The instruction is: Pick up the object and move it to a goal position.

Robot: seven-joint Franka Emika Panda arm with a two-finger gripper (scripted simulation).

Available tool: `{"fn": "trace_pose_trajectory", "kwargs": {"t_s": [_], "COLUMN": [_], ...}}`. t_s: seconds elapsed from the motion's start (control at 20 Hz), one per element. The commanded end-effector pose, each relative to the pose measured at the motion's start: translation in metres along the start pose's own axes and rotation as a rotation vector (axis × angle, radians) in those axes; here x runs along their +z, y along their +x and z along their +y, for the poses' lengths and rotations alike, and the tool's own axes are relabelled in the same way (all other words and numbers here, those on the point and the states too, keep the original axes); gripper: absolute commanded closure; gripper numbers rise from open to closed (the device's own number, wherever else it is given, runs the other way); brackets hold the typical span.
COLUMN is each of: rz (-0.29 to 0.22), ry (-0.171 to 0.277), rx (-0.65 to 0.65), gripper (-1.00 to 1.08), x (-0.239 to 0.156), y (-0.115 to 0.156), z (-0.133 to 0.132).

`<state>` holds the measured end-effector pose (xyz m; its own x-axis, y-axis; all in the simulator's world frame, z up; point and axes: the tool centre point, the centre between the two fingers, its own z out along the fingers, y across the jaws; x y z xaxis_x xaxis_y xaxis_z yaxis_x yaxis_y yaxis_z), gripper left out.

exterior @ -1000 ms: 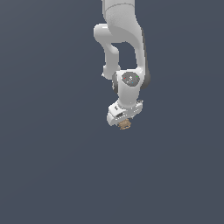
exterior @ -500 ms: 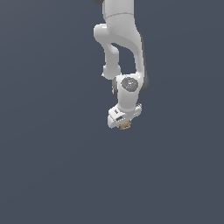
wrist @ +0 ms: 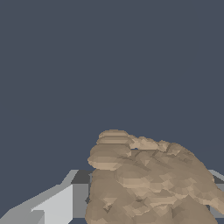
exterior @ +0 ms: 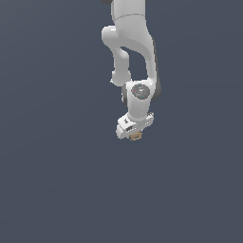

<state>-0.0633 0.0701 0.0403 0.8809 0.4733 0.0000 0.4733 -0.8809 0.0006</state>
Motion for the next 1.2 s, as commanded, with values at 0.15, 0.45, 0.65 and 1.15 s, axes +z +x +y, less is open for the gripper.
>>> {"fn": "trace_pose_trajectory", "kwargs": {"t_s": [0.15,0.45,0.65,1.15], "rz": [0.0,0.0,0.0,0.0], "ry": [0.0,0.0,0.0,0.001], "rx": [0.0,0.0,0.0,-0.001], "gripper": [1.08,1.08,1.08,1.08], "x": [-0.005,-0.027,-0.051,-0.141], "y": [-0.002,-0.009,-0.016,-0.044], "z": [0.001,0.005,0.009,0.023]}}
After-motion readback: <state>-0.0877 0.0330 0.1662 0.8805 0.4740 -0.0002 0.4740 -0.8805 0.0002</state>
